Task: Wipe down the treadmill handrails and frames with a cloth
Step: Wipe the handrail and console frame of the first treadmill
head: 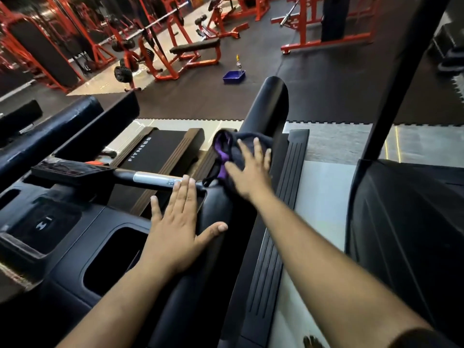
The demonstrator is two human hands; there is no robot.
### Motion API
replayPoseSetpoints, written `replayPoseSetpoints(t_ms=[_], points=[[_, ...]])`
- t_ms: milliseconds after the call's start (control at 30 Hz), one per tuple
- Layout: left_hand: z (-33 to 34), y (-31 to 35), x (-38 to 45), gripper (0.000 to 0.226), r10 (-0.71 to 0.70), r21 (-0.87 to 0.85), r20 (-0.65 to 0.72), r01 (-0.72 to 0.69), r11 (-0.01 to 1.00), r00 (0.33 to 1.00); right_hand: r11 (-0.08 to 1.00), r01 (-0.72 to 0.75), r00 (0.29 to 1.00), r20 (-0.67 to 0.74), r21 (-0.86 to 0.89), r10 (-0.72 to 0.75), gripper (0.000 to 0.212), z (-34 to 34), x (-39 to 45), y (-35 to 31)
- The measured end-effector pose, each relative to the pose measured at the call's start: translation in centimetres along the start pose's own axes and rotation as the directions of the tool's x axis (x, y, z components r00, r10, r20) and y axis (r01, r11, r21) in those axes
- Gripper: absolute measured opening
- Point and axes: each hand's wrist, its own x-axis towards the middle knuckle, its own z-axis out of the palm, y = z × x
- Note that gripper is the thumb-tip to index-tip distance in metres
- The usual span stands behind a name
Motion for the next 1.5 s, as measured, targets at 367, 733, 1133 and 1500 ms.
replayPoseSetpoints(t_ms=[367,733,1133,1500], points=[[-0.1,0.8,5.4,0.14,0.003,0.088,0.091,-0.011,0.996,0.996,0.996,0.078,0.997,0.008,0.044,-0.078,0.073,0.3,-1.4,1.8],[0.6,1.8,8.7,0.141,0.072,0.025,0.096,-0.075,0.997,0.993,0.934,0.123,0.99,-0.11,0.334,-0.091,0.078,2.3,-4.6,4.4],[-0.1,4.9,16.7,0.141,0.122,0.074,0.137,-0.133,0.988,0.983,0.944,-0.15,0.97,-0.141,0.295,0.199,0.085,-0.1,6.3,4.1],[0.0,6.5,26.0,0.14,0.05,0.069,0.179,-0.063,0.996,0.983,0.994,-0.058,0.996,0.068,-0.092,0.064,0.074,-6.3,23.0,2.9]])
